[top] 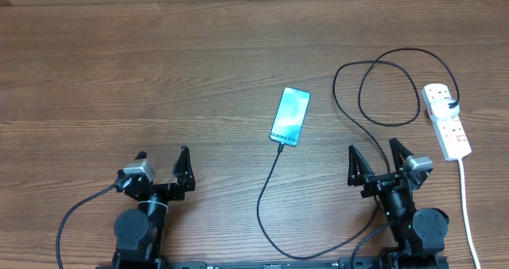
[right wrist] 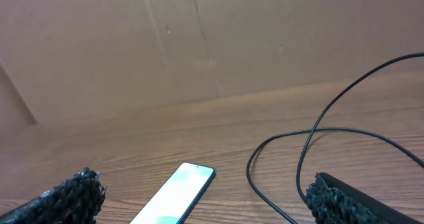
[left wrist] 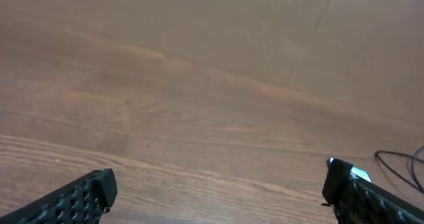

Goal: Plug charger to phone and switch on socket

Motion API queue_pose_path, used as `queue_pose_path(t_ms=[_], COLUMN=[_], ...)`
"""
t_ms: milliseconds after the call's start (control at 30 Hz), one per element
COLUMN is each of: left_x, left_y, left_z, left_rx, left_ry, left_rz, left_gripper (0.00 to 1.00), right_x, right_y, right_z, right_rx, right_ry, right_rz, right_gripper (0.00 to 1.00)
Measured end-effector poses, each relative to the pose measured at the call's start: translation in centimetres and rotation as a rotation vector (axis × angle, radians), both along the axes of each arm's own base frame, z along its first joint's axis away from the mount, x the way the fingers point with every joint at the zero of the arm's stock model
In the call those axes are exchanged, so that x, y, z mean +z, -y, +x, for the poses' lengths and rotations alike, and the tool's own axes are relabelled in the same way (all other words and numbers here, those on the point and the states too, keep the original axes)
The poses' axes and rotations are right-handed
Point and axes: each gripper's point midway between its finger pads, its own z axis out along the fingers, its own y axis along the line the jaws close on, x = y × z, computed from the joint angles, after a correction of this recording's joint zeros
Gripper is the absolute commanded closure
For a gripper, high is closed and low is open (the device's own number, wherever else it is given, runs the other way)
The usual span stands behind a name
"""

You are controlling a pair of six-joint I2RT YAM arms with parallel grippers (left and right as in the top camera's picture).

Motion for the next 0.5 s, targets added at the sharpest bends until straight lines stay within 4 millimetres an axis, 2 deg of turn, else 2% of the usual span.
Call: queue_pose_path(t_ms=[500], left_x=[0.77], left_y=[0.05], left_z=[-0.13], left_rx=[-0.006], left_ry=[0.035], left_rz=[0.014], left_gripper=[0.0], right_x=[0.01], right_y=[0.01], right_z=[0.0], right_rx=[0.0], right_ry=[0.0], right_rz=[0.0], right_gripper=[0.0])
